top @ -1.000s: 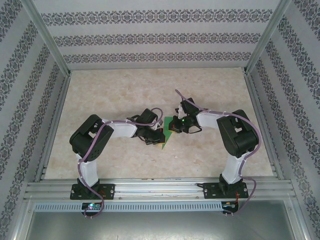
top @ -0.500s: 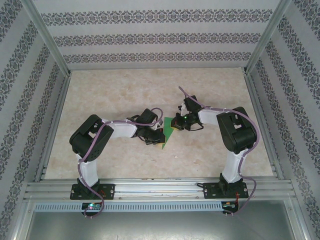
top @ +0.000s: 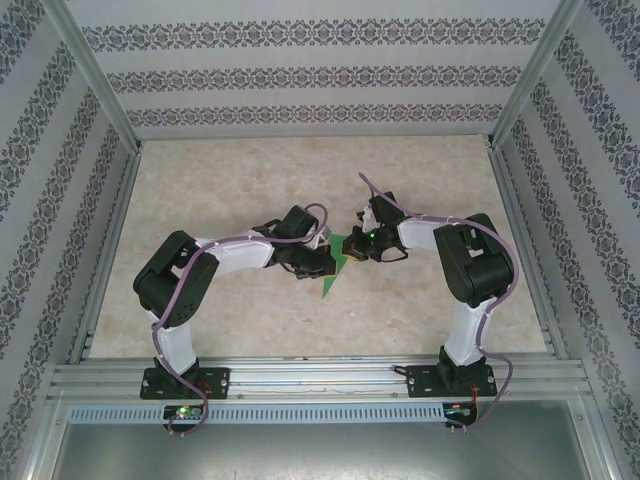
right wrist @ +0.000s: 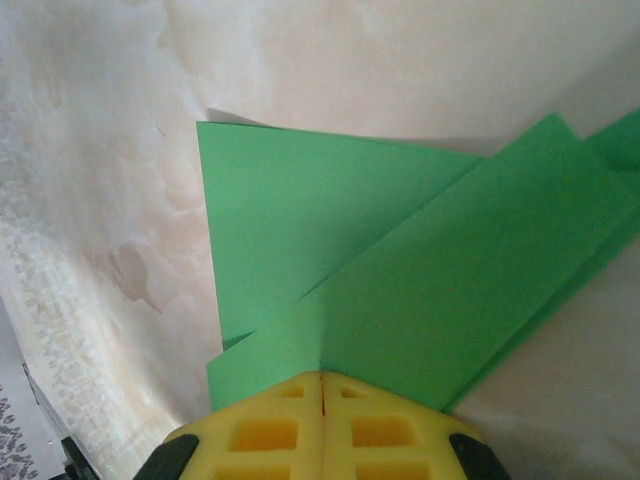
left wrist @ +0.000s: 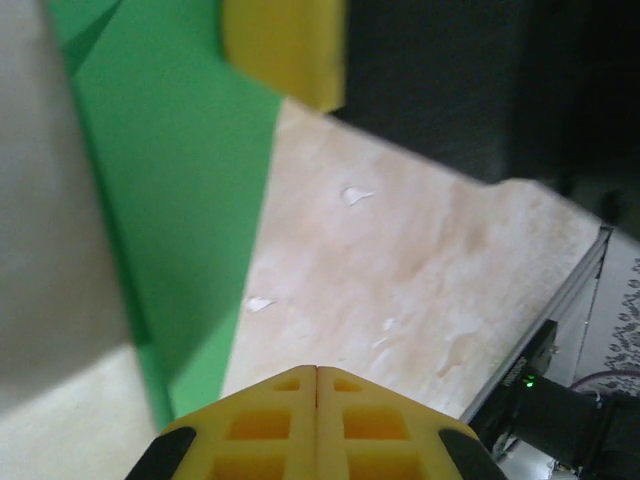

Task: Fold a paper plane with a square sheet of paper (fold left side to right side)
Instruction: Fold the wing for the fifth time at the center of the table.

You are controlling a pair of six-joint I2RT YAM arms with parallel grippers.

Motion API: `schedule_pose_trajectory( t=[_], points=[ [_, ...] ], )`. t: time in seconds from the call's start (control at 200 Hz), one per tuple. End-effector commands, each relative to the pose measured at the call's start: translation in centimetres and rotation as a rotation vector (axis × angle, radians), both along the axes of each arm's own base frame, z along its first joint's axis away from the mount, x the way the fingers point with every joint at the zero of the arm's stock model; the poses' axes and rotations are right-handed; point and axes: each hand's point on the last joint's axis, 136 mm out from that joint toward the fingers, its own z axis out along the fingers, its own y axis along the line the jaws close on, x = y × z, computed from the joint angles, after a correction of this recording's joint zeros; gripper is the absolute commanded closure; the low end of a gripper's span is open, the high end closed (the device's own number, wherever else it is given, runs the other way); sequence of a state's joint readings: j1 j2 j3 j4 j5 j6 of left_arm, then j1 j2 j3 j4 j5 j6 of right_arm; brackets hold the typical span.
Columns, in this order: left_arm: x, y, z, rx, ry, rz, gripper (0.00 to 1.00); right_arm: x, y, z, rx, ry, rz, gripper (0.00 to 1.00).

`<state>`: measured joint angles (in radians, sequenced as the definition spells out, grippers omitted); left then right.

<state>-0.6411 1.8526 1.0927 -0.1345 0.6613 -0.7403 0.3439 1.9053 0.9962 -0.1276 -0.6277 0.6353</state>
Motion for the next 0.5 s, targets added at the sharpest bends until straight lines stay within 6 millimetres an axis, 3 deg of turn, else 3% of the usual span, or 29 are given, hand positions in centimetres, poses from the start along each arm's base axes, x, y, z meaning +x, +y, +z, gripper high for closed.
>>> schedule_pose_trajectory(
  t=[0.0,0.24,0.495],
  points=[
    [0.4,-0.5,0.2,-0.014,0.011,-0.026,1.0,-2.8,-1.9,-3.6,-0.099,0.127,-0.016,1.0],
    [0.6,-1.0,-1.6,0.01,0.034,-0.048,1.0,-2.9,-2.0,-4.0,-0.117,0.131,-0.016,1.0],
    [-0.2,-0.2,-3.9,0.07,0.064,-0.066,1.0,-3.3,-2.6,-4.8,-0.155,0.146,-0.009,1.0]
  ],
)
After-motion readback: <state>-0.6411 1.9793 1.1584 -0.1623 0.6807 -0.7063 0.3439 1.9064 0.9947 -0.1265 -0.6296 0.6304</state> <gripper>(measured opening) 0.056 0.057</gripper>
